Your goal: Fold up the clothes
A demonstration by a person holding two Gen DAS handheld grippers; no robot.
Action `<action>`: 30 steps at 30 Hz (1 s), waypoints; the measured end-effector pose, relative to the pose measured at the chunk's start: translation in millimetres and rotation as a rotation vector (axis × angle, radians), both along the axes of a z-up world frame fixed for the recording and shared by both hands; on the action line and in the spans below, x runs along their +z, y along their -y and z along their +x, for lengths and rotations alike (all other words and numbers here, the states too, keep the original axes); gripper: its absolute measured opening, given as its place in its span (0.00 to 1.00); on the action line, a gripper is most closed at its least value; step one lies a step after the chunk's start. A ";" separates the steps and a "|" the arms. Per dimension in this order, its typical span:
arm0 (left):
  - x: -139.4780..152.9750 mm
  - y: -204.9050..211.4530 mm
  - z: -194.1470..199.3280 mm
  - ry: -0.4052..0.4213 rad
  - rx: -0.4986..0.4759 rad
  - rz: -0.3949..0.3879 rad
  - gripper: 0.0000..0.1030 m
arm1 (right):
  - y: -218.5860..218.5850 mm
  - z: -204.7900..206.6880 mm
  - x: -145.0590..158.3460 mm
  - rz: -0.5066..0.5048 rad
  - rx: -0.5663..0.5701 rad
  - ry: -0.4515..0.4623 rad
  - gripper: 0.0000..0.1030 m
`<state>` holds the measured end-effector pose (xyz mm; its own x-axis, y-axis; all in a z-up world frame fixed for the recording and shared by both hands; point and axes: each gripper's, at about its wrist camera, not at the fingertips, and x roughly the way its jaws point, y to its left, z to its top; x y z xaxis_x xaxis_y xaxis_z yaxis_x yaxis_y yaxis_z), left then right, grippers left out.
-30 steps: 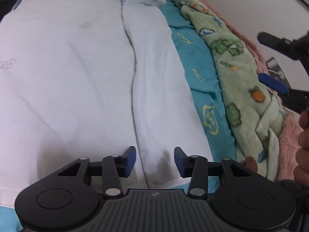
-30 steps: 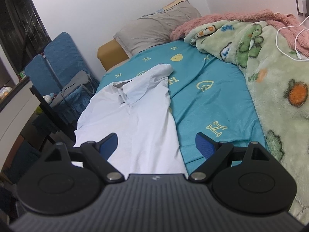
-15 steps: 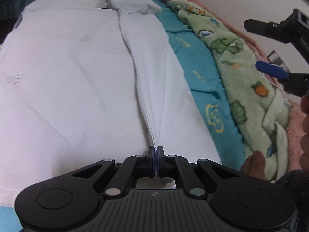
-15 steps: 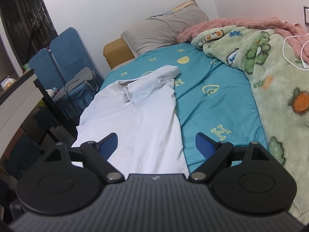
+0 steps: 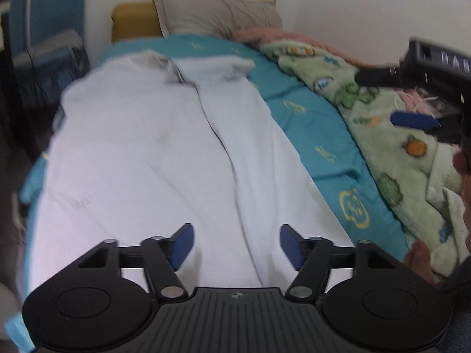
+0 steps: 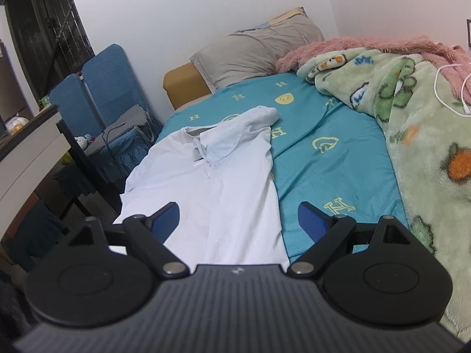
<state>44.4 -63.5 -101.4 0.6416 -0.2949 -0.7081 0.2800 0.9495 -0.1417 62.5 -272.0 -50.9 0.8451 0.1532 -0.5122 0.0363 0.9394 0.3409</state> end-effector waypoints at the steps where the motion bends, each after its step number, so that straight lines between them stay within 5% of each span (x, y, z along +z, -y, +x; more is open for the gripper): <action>1: 8.1 -2.9 0.8 0.029 0.015 0.013 0.78 | -0.7 -0.4 0.4 -0.004 0.001 0.003 0.86; 3: 25.8 -10.0 1.5 0.079 0.034 0.024 0.80 | -2.2 -1.3 1.2 -0.013 0.004 0.010 0.86; 7: 49.4 -26.7 3.9 0.150 0.079 0.041 0.99 | -4.3 -2.7 2.5 -0.023 0.005 0.023 0.86; 15: 61.8 -81.6 8.1 0.214 0.196 0.004 1.00 | -25.2 4.2 2.2 -0.087 0.055 0.036 0.86; 24: 48.3 -153.0 12.7 0.244 0.282 0.015 1.00 | -137.5 96.6 -13.9 -0.230 0.315 -0.074 0.82; 30: 7.1 -208.4 36.1 0.170 0.389 -0.023 1.00 | -252.9 195.3 -32.8 -0.439 0.546 -0.016 0.72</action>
<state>80.6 144.8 -94.3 0.8149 -0.0226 -0.5791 -0.0770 0.9862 -0.1468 257.8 -19.1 -83.8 0.6978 0.3294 -0.6361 -0.4782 0.8754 -0.0713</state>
